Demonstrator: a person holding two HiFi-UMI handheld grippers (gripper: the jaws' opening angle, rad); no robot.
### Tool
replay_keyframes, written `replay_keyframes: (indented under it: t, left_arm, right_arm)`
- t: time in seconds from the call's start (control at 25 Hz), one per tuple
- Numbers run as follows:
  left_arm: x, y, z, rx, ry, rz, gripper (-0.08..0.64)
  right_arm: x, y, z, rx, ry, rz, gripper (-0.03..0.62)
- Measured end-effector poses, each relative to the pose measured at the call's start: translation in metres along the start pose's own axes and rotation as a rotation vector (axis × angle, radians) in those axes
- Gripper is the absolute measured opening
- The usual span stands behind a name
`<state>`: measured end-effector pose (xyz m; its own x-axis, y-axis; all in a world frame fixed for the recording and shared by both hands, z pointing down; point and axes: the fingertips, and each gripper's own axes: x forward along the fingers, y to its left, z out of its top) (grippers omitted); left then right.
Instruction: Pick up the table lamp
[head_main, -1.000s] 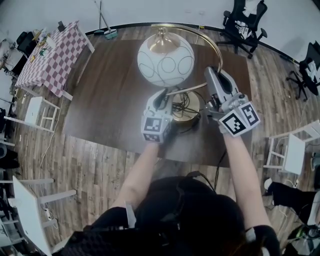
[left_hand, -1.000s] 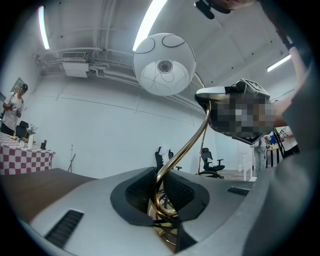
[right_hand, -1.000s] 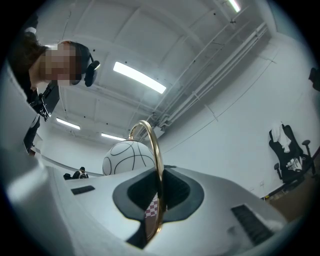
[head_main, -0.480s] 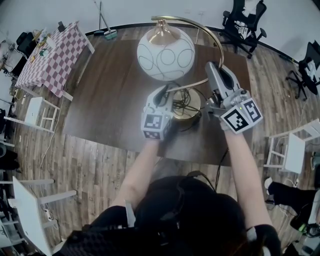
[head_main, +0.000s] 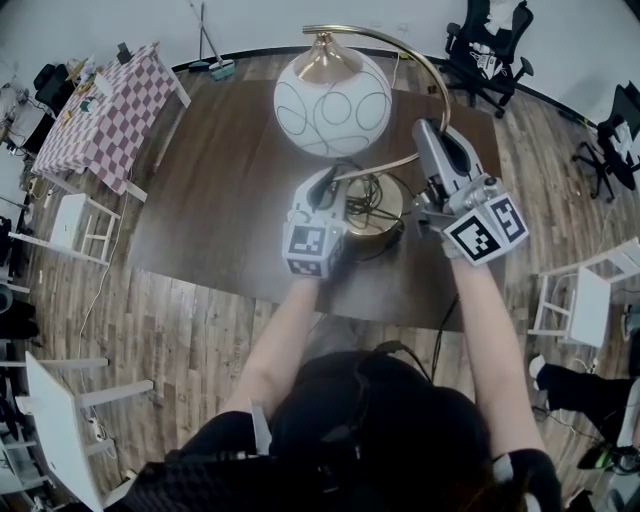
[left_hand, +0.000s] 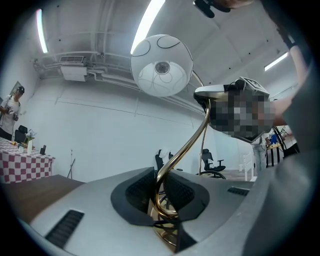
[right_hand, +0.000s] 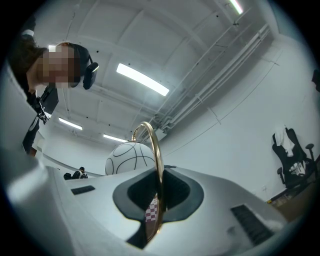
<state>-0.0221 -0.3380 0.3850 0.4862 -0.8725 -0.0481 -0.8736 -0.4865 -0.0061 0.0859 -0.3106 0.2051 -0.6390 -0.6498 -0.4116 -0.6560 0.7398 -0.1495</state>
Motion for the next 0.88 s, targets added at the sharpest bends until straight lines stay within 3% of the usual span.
replay_keyframes:
  t: [0.88]
  left_arm:
    - [-0.006,0.005,0.004,0.007,-0.002,0.018,0.061]
  right_arm:
    - [0.005,0.014,0.003,-0.011,-0.009,0.023,0.005]
